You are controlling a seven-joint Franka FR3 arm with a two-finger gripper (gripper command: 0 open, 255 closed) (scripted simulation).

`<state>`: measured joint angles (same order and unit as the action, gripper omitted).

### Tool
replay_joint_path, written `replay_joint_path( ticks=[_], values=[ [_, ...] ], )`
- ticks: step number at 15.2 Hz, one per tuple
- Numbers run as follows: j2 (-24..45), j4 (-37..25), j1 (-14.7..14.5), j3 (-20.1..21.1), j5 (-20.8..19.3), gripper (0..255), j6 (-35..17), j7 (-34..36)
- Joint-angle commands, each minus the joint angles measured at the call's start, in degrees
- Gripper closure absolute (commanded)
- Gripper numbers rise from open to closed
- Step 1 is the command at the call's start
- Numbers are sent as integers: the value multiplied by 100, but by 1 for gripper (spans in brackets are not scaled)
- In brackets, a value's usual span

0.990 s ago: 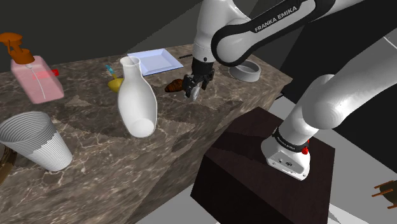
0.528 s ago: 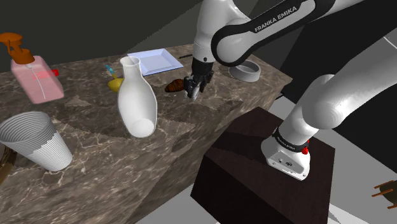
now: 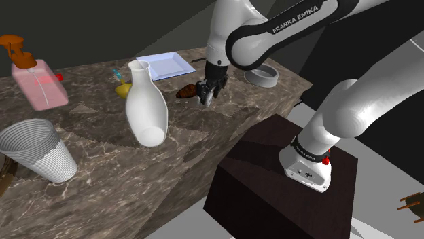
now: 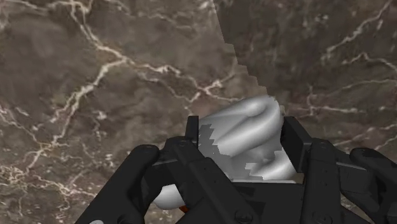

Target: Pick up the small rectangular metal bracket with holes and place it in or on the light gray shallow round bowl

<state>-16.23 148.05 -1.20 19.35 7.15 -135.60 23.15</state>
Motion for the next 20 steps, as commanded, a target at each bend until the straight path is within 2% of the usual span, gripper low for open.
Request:
replay_joint_path(
  ticks=[1, 20],
  values=[
    [-82, -53, -6, -19, 14, 255, 135, -17],
    [-814, -976, -29, -223, 55, 255, 1780, -106]
  ],
)
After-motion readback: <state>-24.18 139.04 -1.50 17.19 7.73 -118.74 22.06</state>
